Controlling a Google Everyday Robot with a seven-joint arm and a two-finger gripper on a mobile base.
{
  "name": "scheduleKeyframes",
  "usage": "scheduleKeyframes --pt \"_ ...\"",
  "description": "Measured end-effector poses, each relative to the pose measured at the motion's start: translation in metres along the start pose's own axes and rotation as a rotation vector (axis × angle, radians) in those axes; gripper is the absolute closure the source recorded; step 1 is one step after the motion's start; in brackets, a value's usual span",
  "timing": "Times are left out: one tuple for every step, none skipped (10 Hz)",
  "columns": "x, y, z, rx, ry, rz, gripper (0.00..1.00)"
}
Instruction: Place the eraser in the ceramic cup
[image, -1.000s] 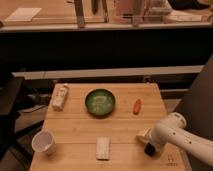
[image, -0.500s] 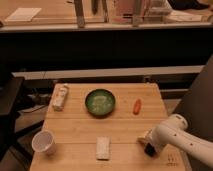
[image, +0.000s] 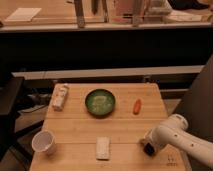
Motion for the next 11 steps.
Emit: scheduleKeyframes --pt "0.0 -0.001 -0.007 0.001 0.001 -0.005 0.76" --pt "-0.001 0.0 -0.008 0.002 0.003 -0.009 0.86" --pt "0.0 0.0 -0.006 0.001 0.007 -0.014 0.93" --pt "0.002 -0.002 -0.005 -0.002 0.012 -0.019 0.99" --pt "0.004 -0.005 -0.007 -0.004 0.015 -0.023 1.0" --pt "0.008 -0.009 -0.016 -0.007 0.019 -0.027 1.0" --pt "0.01 -0.013 -0.029 -0.009 0.023 -0.034 1.0" --pt "0.012 -0.017 -0.047 -0.011 0.028 -0.042 1.0" --pt "0.014 -0.02 -0.057 -0.011 0.032 -0.046 1.0" --pt "0.015 -0.021 -0.064 -0.012 0.037 -0.051 1.0" --pt "0.017 -0.023 -0.066 -0.014 0.043 -0.06 1.0"
